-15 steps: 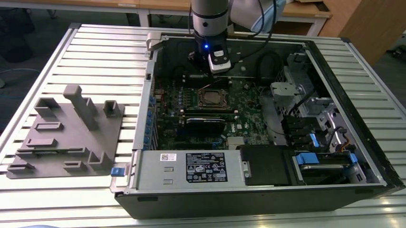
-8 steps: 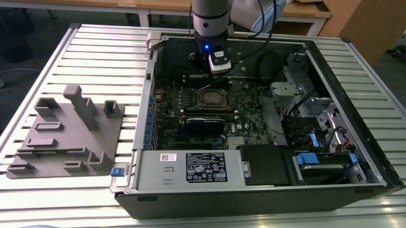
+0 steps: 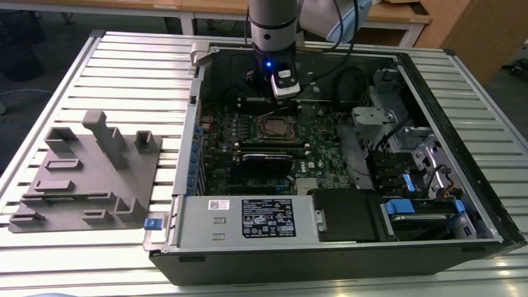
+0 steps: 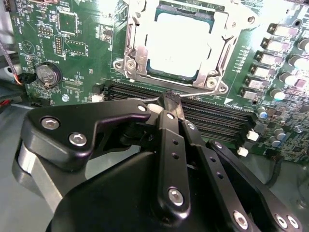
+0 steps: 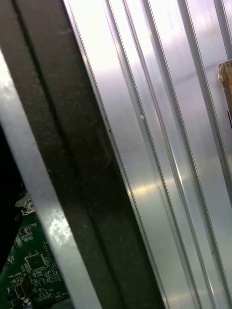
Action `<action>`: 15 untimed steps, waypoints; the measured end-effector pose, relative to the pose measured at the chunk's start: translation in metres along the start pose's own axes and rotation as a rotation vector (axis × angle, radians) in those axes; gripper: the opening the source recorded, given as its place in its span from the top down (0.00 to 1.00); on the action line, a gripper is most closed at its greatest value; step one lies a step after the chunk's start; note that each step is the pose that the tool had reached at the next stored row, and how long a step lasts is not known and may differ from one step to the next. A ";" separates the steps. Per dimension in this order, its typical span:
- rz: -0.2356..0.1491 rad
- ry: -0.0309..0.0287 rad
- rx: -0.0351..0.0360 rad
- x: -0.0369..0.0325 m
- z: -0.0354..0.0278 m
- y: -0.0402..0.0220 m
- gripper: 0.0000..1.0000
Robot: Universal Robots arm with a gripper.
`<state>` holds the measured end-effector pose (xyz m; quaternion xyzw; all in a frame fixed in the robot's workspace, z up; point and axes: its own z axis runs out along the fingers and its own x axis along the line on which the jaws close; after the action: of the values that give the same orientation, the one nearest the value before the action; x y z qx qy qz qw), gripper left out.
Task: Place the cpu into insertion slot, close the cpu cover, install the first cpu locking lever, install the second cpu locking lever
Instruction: 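Install the first cpu locking lever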
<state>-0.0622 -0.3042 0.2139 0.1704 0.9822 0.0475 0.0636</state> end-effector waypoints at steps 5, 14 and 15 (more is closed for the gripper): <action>0.000 -0.0001 0.0000 -0.0049 0.0020 0.0016 0.89; 0.001 -0.0002 0.0001 -0.0087 0.0035 0.0029 0.89; 0.002 -0.0002 -0.0001 -0.0087 0.0037 0.0029 0.89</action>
<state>-0.0526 -0.3042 0.2115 0.1712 0.9820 0.0476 0.0636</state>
